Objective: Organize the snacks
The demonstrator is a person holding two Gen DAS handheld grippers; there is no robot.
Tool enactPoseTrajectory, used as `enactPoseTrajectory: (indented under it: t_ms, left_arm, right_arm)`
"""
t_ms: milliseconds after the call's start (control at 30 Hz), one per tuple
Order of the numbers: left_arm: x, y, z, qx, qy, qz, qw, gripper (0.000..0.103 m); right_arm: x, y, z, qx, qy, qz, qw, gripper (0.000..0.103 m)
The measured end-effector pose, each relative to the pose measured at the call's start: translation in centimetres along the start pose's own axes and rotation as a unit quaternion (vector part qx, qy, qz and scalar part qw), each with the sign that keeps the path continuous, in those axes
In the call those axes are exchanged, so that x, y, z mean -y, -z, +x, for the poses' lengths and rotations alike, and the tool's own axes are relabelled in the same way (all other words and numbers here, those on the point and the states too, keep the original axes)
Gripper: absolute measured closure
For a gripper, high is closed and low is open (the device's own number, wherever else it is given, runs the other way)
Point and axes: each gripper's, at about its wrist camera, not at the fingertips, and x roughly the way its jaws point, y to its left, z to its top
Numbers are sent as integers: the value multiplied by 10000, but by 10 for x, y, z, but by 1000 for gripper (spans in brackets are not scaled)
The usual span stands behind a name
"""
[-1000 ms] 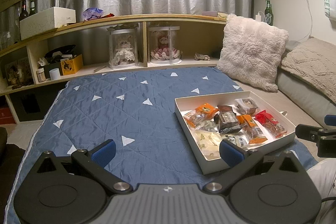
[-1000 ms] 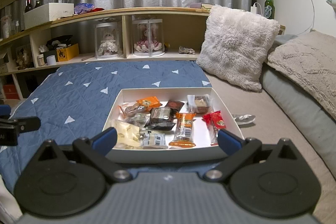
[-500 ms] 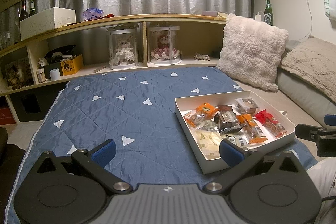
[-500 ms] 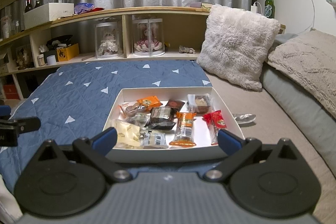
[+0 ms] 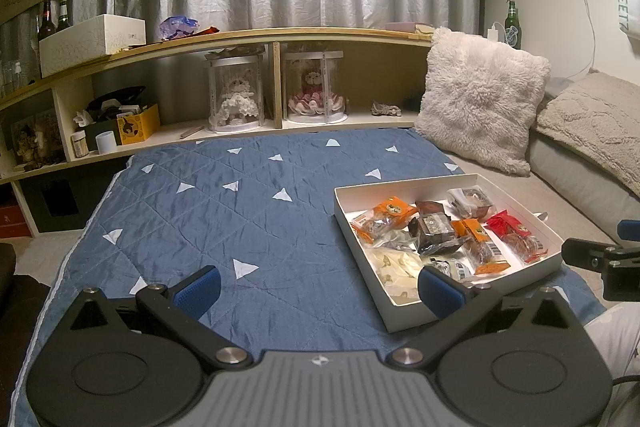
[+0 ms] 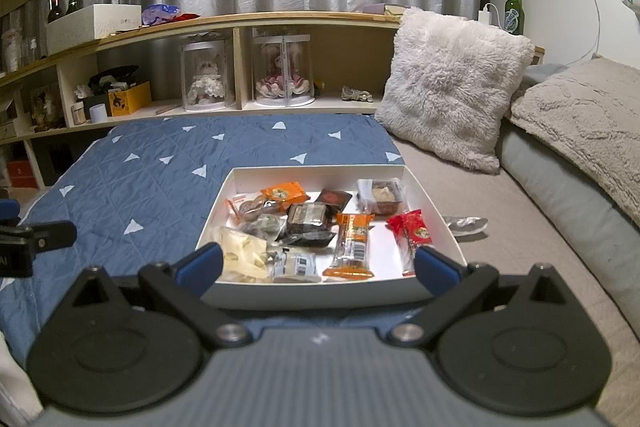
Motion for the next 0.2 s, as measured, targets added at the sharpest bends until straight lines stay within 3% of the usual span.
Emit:
enactPoseTrajectory:
  t_ms: [200]
  left_arm:
    - [0,0,0,-3,-1,4,10000,0]
  right_arm:
    - [0,0,0,-1,-3,3,10000,1]
